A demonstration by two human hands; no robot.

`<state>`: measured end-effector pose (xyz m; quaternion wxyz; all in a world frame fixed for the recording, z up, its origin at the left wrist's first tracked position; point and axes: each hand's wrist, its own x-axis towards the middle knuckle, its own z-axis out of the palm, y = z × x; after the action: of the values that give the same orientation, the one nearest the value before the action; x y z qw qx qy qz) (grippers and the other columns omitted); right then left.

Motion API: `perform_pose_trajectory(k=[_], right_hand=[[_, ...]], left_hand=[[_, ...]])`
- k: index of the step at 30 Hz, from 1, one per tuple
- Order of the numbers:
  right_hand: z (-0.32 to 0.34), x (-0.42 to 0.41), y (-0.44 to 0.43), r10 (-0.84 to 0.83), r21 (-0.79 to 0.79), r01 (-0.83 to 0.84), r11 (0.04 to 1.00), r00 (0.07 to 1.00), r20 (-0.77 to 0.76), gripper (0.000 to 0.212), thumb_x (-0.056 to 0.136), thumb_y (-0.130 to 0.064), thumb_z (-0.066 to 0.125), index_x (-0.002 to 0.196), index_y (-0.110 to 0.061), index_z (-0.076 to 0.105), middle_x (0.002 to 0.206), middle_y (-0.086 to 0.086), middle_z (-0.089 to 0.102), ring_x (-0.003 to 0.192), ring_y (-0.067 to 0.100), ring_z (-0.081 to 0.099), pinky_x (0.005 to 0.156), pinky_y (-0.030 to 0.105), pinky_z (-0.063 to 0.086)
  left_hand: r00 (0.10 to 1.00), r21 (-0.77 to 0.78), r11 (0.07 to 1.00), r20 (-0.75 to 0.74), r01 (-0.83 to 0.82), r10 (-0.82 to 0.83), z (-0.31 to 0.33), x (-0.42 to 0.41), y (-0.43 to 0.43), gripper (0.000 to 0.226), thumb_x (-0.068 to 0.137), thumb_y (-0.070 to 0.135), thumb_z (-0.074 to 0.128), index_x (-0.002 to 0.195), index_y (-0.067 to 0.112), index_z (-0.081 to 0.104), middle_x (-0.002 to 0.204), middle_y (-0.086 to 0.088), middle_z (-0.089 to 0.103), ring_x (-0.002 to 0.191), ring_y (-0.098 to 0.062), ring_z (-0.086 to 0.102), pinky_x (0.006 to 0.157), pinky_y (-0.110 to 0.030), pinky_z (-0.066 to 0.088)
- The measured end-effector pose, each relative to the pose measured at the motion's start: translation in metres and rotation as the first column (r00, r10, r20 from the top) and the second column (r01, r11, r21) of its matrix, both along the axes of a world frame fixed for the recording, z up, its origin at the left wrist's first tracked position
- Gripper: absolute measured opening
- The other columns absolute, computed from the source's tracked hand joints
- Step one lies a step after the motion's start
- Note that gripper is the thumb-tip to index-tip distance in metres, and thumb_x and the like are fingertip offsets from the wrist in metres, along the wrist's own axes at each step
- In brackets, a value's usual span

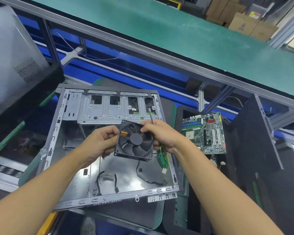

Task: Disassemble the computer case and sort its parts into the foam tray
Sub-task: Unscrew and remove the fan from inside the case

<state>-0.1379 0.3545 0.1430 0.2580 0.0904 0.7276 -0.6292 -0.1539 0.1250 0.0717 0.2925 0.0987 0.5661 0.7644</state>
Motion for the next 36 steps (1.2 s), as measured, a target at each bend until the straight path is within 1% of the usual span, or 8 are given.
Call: perform_pose_trajectory(k=[8, 12, 18, 23, 26, 29, 33, 36], right_hand=[[-0.002, 0.004, -0.005, 0.061, 0.117, -0.055, 0.992, 0.997, -0.042, 0.011, 0.088, -0.030, 0.062, 0.092, -0.021, 0.064, 0.075, 0.001, 0.064, 0.045, 0.014, 0.041, 0.043, 0.022, 0.035], [-0.005, 0.007, -0.017, 0.164, 0.322, -0.107, 0.941, 0.974, -0.154, 0.047, 0.072, -0.056, 0.075, 0.107, -0.025, 0.070, 0.101, -0.004, 0.075, 0.092, 0.014, 0.071, 0.090, 0.039, 0.057], [-0.006, 0.010, -0.029, 0.228, 0.536, -0.083, 0.840, 0.951, -0.210, 0.074, 0.065, -0.072, 0.073, 0.129, -0.037, 0.061, 0.120, -0.017, 0.069, 0.111, 0.006, 0.064, 0.100, 0.037, 0.051], [0.001, 0.009, -0.027, 0.190, 0.393, -0.110, 0.913, 0.967, -0.170, 0.014, 0.088, -0.045, 0.070, 0.094, -0.032, 0.073, 0.083, -0.015, 0.074, 0.074, 0.000, 0.068, 0.070, 0.019, 0.049], [0.001, 0.011, -0.029, 0.142, 0.360, -0.096, 0.928, 0.984, -0.104, 0.020, 0.088, -0.044, 0.069, 0.079, -0.027, 0.067, 0.064, -0.008, 0.062, 0.049, 0.012, 0.048, 0.043, 0.022, 0.033], [0.000, 0.011, -0.029, 0.121, 0.330, -0.096, 0.939, 0.991, -0.058, 0.023, 0.088, -0.045, 0.066, 0.077, -0.026, 0.063, 0.065, -0.001, 0.052, 0.046, 0.016, 0.038, 0.042, 0.024, 0.029], [-0.002, 0.007, -0.030, 0.157, 0.425, -0.112, 0.898, 0.985, -0.072, 0.028, 0.089, -0.045, 0.057, 0.071, -0.024, 0.057, 0.056, -0.004, 0.049, 0.035, 0.010, 0.040, 0.039, 0.027, 0.041], [-0.004, 0.007, -0.037, 0.205, 0.538, -0.132, 0.832, 0.976, -0.077, 0.032, 0.088, -0.047, 0.050, 0.068, -0.022, 0.056, 0.045, -0.008, 0.051, 0.040, 0.014, 0.048, 0.039, 0.027, 0.045]], left_hand=[[0.997, -0.116, 0.991, -0.048, -0.062, 0.057, 0.005, 0.004, 0.003, 0.008, 0.087, 0.026, 0.066, 0.080, 0.020, 0.068, 0.058, -0.001, 0.051, 0.043, -0.010, 0.028, 0.043, -0.017, 0.022], [0.996, -0.126, 0.988, -0.038, -0.086, 0.081, 0.008, 0.006, 0.002, 0.015, 0.097, 0.011, 0.058, 0.085, 0.014, 0.066, 0.069, -0.016, 0.061, 0.044, -0.019, 0.048, 0.040, -0.023, 0.039], [0.998, -0.126, 0.992, -0.054, -0.029, 0.022, 0.011, 0.004, -0.003, 0.023, 0.094, 0.005, 0.061, 0.078, 0.020, 0.069, 0.070, -0.011, 0.066, 0.055, -0.019, 0.063, 0.049, -0.023, 0.049], [0.995, -0.197, 0.980, -0.096, -0.021, 0.002, 0.010, 0.004, -0.005, 0.008, 0.086, 0.026, 0.064, 0.079, 0.026, 0.068, 0.061, -0.002, 0.062, 0.049, -0.012, 0.052, 0.048, -0.017, 0.039], [0.994, -0.214, 0.975, -0.101, -0.065, 0.044, 0.007, 0.006, -0.006, 0.010, 0.089, 0.029, 0.073, 0.086, 0.020, 0.069, 0.077, -0.032, 0.062, 0.068, -0.029, 0.049, 0.063, -0.039, 0.036], [0.987, -0.177, 0.973, -0.086, -0.150, 0.137, 0.007, 0.009, 0.000, 0.006, 0.090, 0.018, 0.067, 0.087, 0.017, 0.071, 0.090, -0.036, 0.065, 0.075, -0.036, 0.051, 0.067, -0.047, 0.037], [0.982, -0.178, 0.966, -0.058, -0.189, 0.182, 0.004, 0.011, 0.005, 0.018, 0.093, 0.002, 0.065, 0.085, 0.018, 0.072, 0.082, -0.020, 0.071, 0.061, -0.022, 0.065, 0.053, -0.025, 0.051], [0.974, -0.151, 0.964, 0.015, -0.220, 0.224, 0.002, 0.013, 0.006, 0.020, 0.087, -0.006, 0.068, 0.086, 0.014, 0.072, 0.084, -0.020, 0.073, 0.062, -0.021, 0.069, 0.050, -0.023, 0.053]])
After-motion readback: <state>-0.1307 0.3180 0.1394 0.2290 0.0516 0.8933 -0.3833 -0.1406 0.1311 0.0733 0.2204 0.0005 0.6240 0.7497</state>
